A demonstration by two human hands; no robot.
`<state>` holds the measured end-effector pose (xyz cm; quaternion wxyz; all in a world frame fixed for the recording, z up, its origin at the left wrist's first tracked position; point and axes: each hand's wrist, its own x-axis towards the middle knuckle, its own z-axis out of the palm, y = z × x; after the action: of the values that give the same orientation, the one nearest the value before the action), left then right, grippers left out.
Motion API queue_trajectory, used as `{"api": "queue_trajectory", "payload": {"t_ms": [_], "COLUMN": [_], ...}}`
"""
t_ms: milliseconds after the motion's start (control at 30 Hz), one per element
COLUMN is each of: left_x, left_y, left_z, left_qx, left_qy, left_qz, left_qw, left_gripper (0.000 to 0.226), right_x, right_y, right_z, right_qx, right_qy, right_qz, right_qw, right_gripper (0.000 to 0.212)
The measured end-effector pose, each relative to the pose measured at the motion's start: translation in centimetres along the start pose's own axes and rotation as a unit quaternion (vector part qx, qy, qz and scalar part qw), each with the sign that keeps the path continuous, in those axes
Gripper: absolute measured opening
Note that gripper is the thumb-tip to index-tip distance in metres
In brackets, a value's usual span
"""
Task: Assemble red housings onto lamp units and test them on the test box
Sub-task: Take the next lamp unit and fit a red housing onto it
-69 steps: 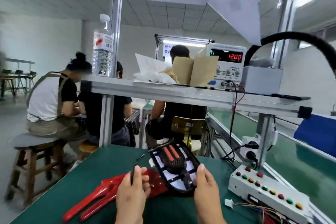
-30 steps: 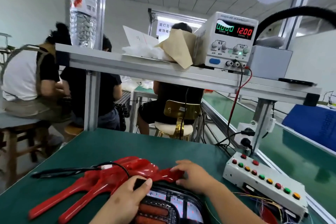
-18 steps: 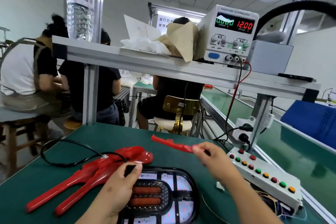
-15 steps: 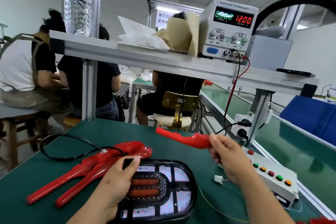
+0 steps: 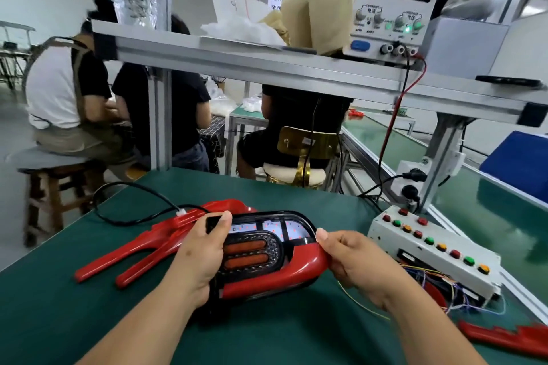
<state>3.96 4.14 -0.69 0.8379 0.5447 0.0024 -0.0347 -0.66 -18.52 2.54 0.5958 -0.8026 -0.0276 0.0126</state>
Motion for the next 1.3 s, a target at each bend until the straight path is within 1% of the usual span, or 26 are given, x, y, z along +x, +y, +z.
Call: {"api": "queue_trajectory", "payload": {"t_ms": [133,200,233,300,367,433,467,533,600,633,667,700,733,800,867,933,1000,1033,1067,1100,1133,1167,1200,1233,1300], "left_x": [0.3,0.4,0.5,0.6,0.7,0.7,0.6,0.6,0.4,0.3,0.1,0.0,-0.1,-0.3,-0.6,-1.0,-1.3,-1.6,-1.7,-1.9,-2.0,-2.0,-1.9,-1.6,-1.2], "left_y": [-0.3,-0.5,-0.6,-0.7,-0.7,-0.7,-0.6,-0.5,-0.3,-0.2,0.0,0.1,0.2,0.3,0.5,0.7,0.6,0.4,0.1,-0.1,-0.4,-0.8,-1.1,-1.2,-1.2], "left_z": [-0.3,-0.3,-0.3,-0.3,-0.3,-0.2,-0.2,-0.2,-0.1,-0.1,0.1,0.3,0.5,0.6,0.6,0.7,0.7,0.6,0.6,0.6,0.7,0.9,1.1,1.2,0.8], "left_qx": [-0.002,-0.004,-0.003,-0.007,-0.005,-0.001,0.001,0.010,0.018,0.020,0.021,0.025,0.032,0.056,0.097,0.152,0.268,0.325,0.360,0.363,0.331,0.277,0.212,0.156,0.114], "left_qy": [-0.004,0.006,0.015,0.023,0.034,0.044,0.048,0.054,0.061,0.062,0.060,0.061,0.065,0.081,0.074,0.049,0.050,0.042,0.021,-0.013,-0.040,-0.063,-0.083,-0.094,-0.115], "left_qz": [-0.008,-0.007,-0.005,-0.005,-0.006,-0.005,-0.003,0.005,0.014,0.019,0.024,0.034,0.049,0.084,0.110,0.115,0.103,0.093,0.081,0.063,0.042,0.024,0.006,-0.003,0.015], "left_qw": [1.000,1.000,1.000,1.000,0.999,0.999,0.999,0.998,0.998,0.998,0.998,0.997,0.996,0.992,0.986,0.980,0.957,0.940,0.929,0.930,0.942,0.958,0.974,0.983,0.987], "left_gripper": [0.029,0.026,0.026,0.026,0.026,0.026,0.026,0.027,0.027,0.027,0.027,0.027,0.026,0.029,0.043,0.068,0.096,0.100,0.095,0.082,0.064,0.046,0.034,0.034,0.040], "right_x": [0.3,0.7,0.9,1.1,1.1,1.0,1.1,1.2,1.4,1.4,1.3,1.3,1.2,1.3,1.6,1.7,1.7,1.7,1.7,1.8,1.8,1.8,1.7,1.7,1.5], "right_y": [0.6,1.1,1.3,1.8,2.3,2.7,2.8,3.1,2.9,2.8,2.6,2.6,2.6,3.0,3.2,3.1,2.9,2.9,2.9,2.9,2.9,2.9,2.8,2.7,2.6], "right_z": [0.1,1.1,1.6,2.3,3.0,3.6,3.8,3.9,4.0,4.2,4.5,4.7,4.9,5.1,5.0,4.7,4.2,3.9,3.6,3.5,3.5,3.5,3.5,3.5,3.1], "right_qx": [-0.020,-0.054,-0.079,-0.153,-0.222,-0.264,-0.266,-0.233,-0.153,-0.074,0.031,0.131,0.196,0.243,0.273,0.303,0.330,0.340,0.347,0.353,0.358,0.361,0.365,0.372,0.390], "right_qy": [0.026,0.062,0.092,0.170,0.230,0.250,0.256,0.261,0.237,0.208,0.166,0.119,0.082,0.054,0.057,0.077,0.109,0.122,0.131,0.135,0.134,0.129,0.120,0.106,0.065], "right_qz": [0.022,0.026,0.023,0.002,-0.023,-0.039,-0.043,-0.039,-0.002,0.026,0.045,0.057,0.055,0.032,0.004,-0.020,-0.032,-0.036,-0.040,-0.043,-0.045,-0.047,-0.047,-0.045,-0.042], "right_qw": [0.999,0.996,0.992,0.973,0.947,0.931,0.928,0.936,0.959,0.975,0.985,0.983,0.976,0.968,0.960,0.950,0.937,0.932,0.928,0.925,0.923,0.922,0.922,0.921,0.917], "right_gripper": [0.043,0.045,0.044,0.036,0.036,0.038,0.038,0.039,0.049,0.055,0.058,0.059,0.060,0.062,0.062,0.060,0.056,0.054,0.052,0.050,0.050,0.052,0.056,0.061,0.069]}}
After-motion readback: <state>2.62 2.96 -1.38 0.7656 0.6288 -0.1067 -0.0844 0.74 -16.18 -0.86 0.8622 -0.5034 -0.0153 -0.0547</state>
